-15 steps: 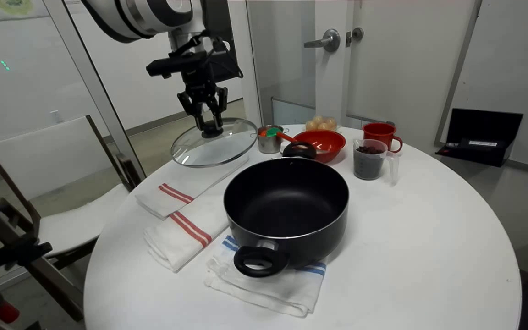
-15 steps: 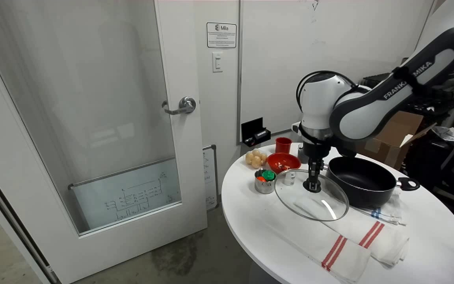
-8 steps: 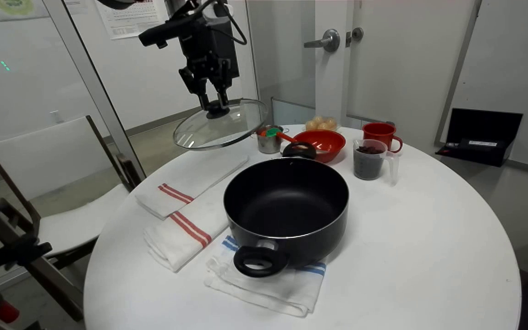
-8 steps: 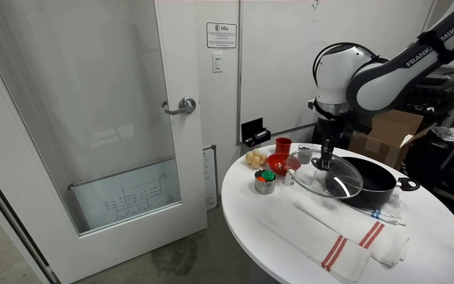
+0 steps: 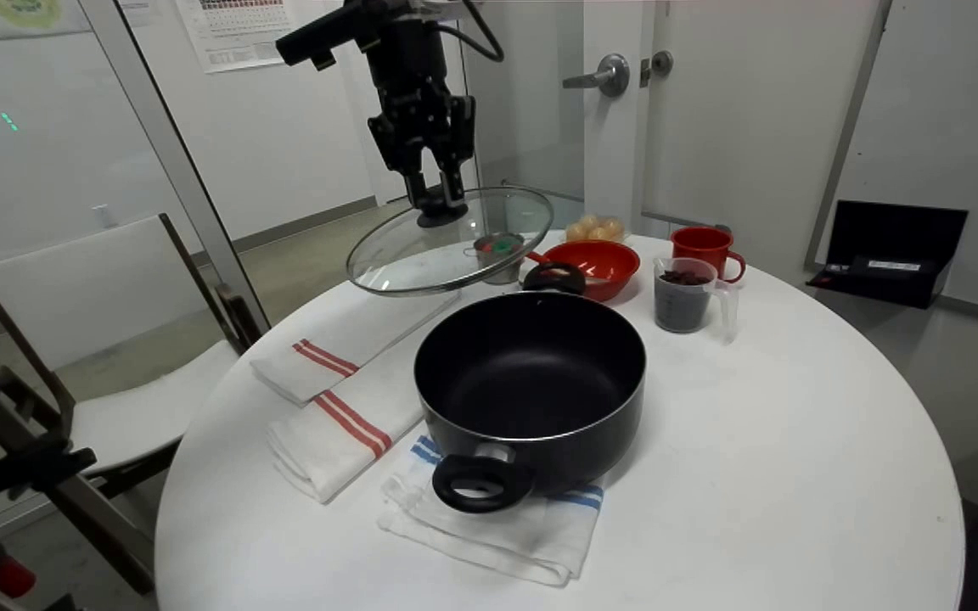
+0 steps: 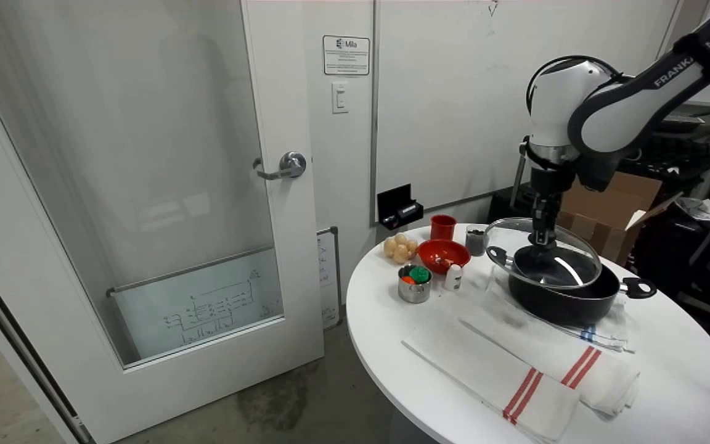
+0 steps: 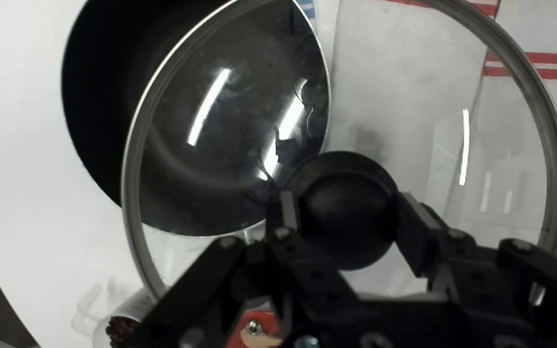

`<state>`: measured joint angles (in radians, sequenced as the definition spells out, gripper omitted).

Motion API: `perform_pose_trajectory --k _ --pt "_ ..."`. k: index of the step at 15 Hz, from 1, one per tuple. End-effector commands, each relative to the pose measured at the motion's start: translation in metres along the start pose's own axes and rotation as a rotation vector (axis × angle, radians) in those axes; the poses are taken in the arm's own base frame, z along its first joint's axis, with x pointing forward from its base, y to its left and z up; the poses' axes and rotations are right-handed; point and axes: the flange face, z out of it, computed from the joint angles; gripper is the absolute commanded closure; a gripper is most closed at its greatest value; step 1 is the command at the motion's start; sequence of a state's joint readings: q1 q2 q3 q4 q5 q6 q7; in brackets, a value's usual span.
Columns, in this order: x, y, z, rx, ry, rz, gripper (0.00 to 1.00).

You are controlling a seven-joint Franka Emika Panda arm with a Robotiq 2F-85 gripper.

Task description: Put the lid on the pot

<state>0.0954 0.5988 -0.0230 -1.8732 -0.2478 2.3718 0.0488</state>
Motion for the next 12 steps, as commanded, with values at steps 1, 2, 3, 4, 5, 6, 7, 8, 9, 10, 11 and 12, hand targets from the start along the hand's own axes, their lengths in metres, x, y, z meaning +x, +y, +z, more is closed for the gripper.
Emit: perform_pose_trajectory --k 1,2,3,4,5,6,7,8,9,10,11,12 --pt "-0.015 0.038 -0.004 0.026 -0.007 0.094 0.75" --pt "-0.016 0.05 0.0 0.03 -0.011 0.116 0.75" --pt "-0.017 0.06 0.004 0.036 -0.014 0.135 0.75" --pt "-0.018 0.069 0.007 0.037 -0.018 0.152 0.75" --pt "-0.019 0.078 0.011 0.041 -0.022 0.17 0.75" --pt "-0.021 0.086 0.014 0.043 -0.027 0.188 0.75" --pt "-0.022 0.093 0.019 0.048 -0.034 0.204 0.75" --pt "-0.023 0.098 0.022 0.049 -0.04 0.216 0.75" --pt "-0.024 0.103 0.028 0.051 -0.05 0.228 0.75" --pt "-0.025 0.108 0.031 0.051 -0.058 0.236 0.75" --pt "-0.025 0.111 0.037 0.051 -0.064 0.24 0.75" --pt "-0.026 0.114 0.041 0.049 -0.069 0.245 0.75"
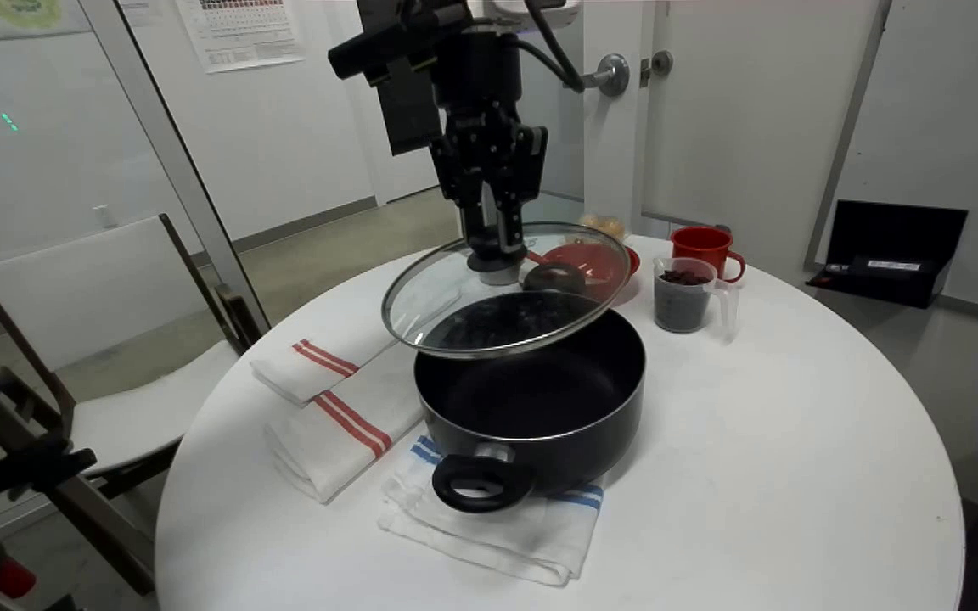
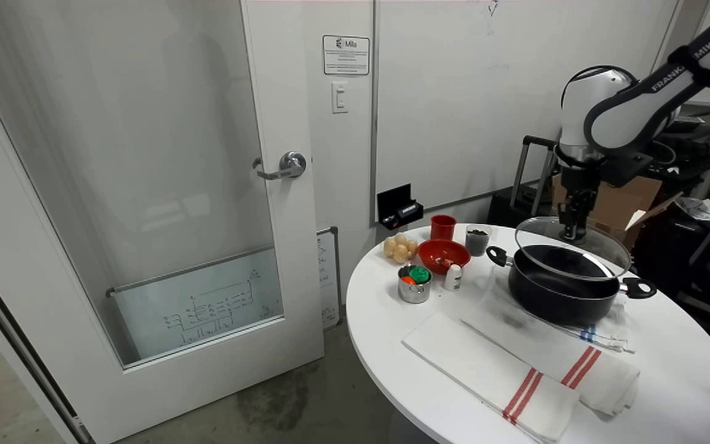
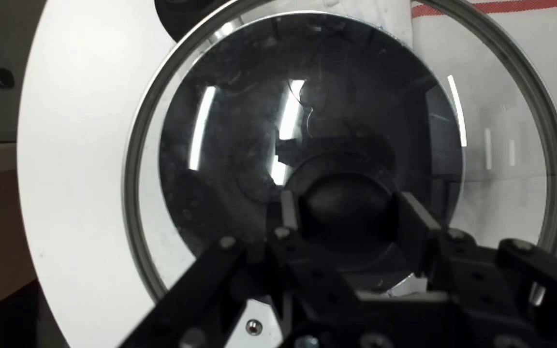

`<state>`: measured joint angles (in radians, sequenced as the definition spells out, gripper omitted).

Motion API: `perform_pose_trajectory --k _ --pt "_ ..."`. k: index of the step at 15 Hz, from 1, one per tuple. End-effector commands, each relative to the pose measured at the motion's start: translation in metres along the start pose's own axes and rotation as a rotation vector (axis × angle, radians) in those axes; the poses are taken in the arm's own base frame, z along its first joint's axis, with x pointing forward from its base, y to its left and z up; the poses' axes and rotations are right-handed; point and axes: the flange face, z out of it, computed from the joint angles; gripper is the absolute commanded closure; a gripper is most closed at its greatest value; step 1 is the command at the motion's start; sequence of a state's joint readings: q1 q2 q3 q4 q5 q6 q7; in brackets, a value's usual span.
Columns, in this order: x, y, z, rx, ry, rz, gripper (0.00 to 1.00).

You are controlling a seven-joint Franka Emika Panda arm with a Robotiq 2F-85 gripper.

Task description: Put the lid on the pot

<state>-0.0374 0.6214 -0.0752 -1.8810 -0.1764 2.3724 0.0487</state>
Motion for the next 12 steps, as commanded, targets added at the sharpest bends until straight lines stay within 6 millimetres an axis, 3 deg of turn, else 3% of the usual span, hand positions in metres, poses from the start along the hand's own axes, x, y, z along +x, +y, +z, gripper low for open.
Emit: perform_pose_trajectory --k 1,12 --pt "0.008 0.012 0.008 0.007 -0.014 0.027 0.75" --pt "0.028 0.016 0.039 -0.001 -0.039 0.033 0.75"
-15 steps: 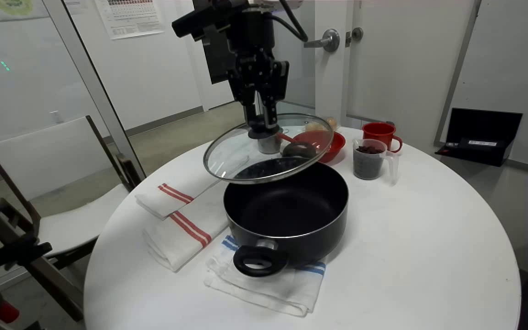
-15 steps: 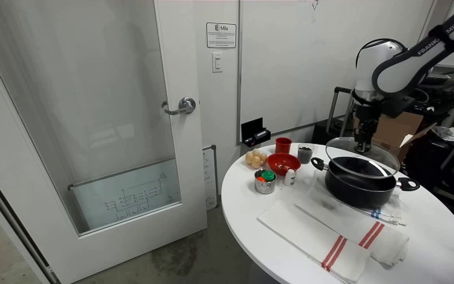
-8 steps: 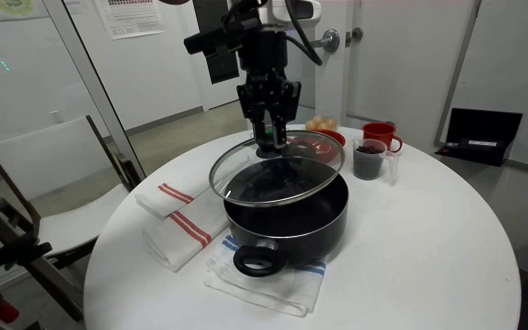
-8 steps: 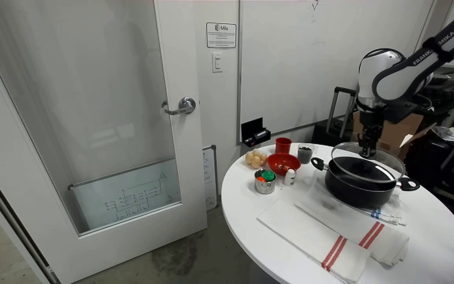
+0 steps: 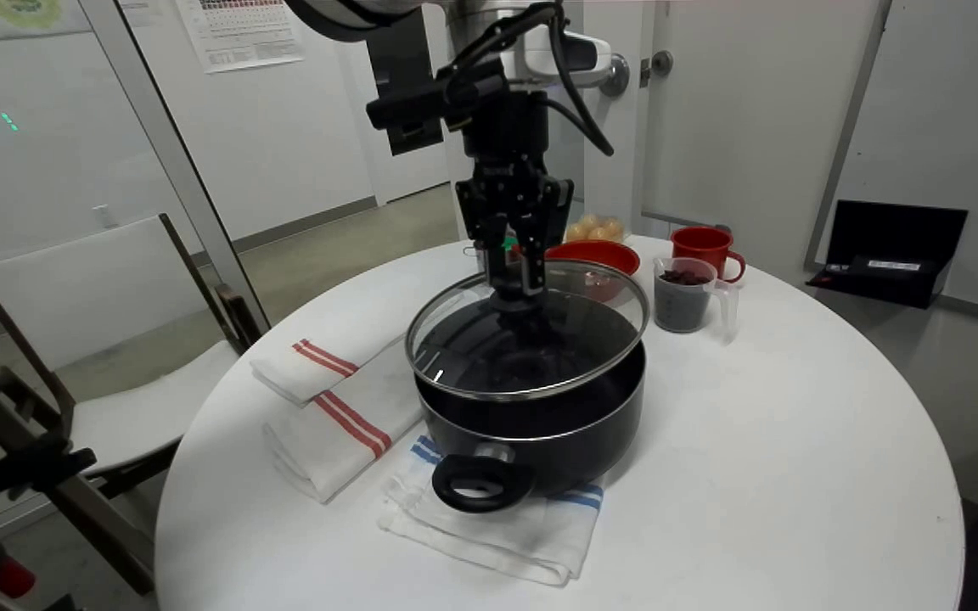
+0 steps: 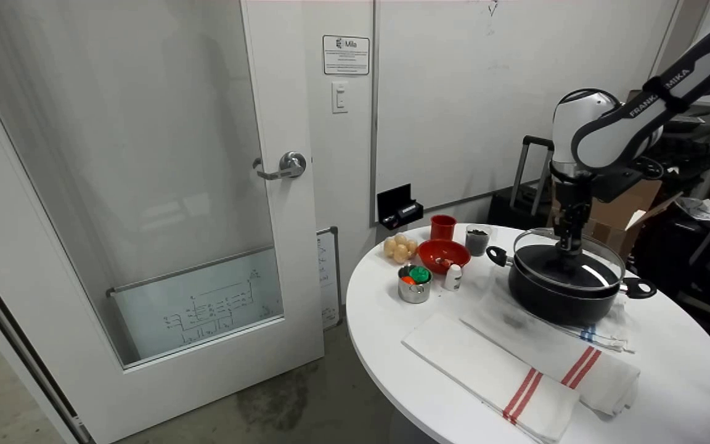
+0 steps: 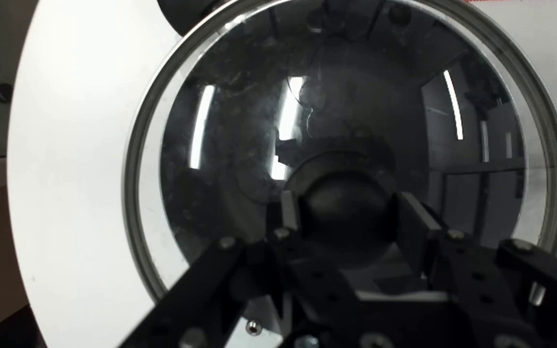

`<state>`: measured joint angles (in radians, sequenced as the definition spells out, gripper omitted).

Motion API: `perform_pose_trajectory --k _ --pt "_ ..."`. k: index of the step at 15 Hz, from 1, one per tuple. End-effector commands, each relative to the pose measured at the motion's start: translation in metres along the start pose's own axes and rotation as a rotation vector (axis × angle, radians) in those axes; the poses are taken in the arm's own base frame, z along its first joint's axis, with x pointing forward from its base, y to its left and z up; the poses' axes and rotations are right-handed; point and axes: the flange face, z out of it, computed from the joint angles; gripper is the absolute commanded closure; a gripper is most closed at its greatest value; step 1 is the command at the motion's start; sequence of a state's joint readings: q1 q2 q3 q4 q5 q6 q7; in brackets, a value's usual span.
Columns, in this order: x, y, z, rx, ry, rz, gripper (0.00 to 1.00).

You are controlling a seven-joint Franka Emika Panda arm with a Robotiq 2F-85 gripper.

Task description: Put the lid on the pot

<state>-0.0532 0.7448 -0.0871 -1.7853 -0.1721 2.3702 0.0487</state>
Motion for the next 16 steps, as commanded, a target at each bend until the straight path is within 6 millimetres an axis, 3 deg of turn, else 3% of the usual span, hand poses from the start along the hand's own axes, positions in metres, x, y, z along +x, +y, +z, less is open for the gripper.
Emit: perform_pose_trajectory --k 1,16 --pt "0.012 0.004 -0.002 0.01 -0.006 0.013 0.75" --pt "0.014 0.012 0.019 0.039 -0.02 0.044 0.75"
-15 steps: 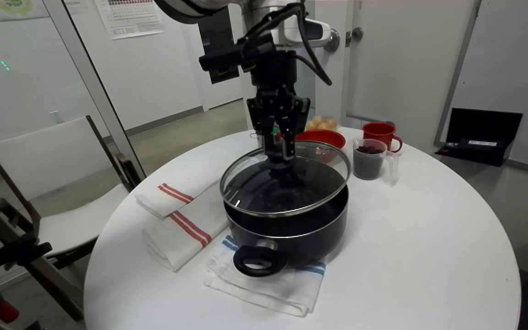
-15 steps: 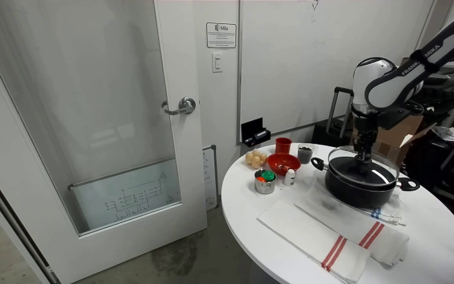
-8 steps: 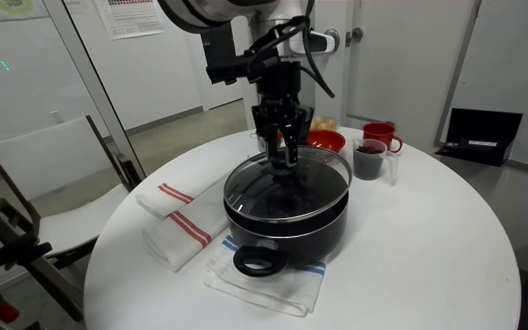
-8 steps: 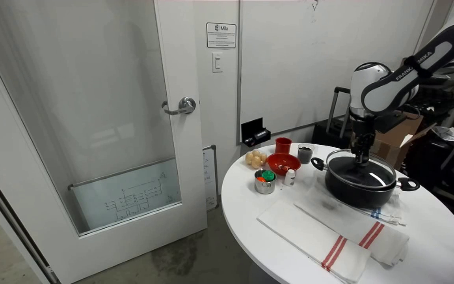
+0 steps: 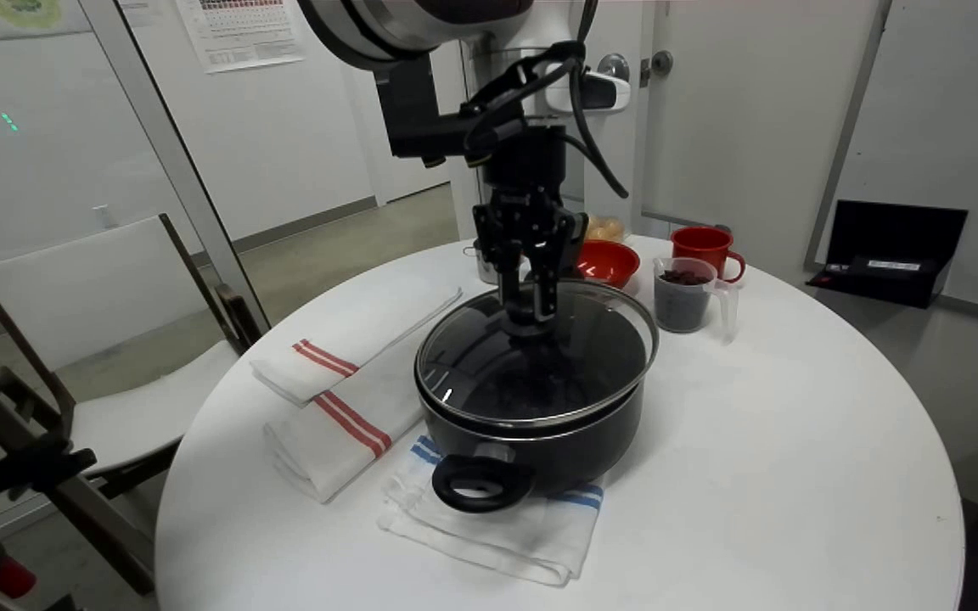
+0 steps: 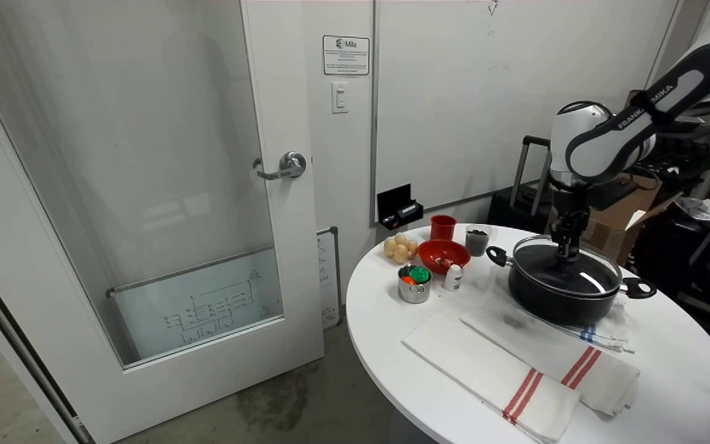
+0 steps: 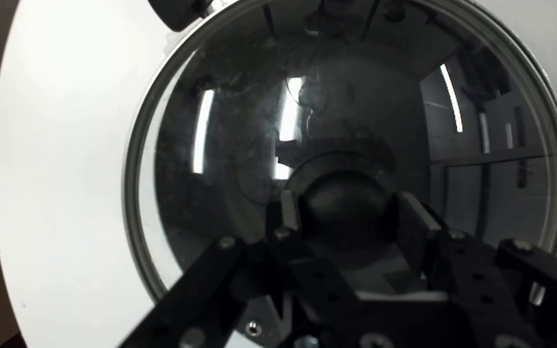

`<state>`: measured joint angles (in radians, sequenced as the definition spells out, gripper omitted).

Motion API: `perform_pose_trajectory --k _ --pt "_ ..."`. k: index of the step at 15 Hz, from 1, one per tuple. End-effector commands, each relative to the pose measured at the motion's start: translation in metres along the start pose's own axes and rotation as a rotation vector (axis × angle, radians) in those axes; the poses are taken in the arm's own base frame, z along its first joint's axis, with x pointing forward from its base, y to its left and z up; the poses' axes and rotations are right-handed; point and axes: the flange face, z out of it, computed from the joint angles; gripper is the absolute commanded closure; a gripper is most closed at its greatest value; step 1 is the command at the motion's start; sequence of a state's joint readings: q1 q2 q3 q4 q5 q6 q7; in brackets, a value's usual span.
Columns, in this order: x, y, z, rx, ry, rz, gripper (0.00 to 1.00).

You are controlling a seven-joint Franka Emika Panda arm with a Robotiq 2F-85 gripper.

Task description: Put the lid on the pot

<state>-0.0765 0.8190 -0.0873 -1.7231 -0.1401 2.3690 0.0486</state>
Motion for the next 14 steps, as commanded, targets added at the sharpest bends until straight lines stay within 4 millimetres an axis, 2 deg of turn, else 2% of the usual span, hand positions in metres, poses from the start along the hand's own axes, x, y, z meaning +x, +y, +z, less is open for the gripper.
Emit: perform_pose_trajectory --k 1,14 --pt "0.0039 -0.0005 -0.0064 0.019 -0.003 0.001 0.75" --pt "0.001 -0.0088 0.0033 0.057 -0.019 0.002 0.75"
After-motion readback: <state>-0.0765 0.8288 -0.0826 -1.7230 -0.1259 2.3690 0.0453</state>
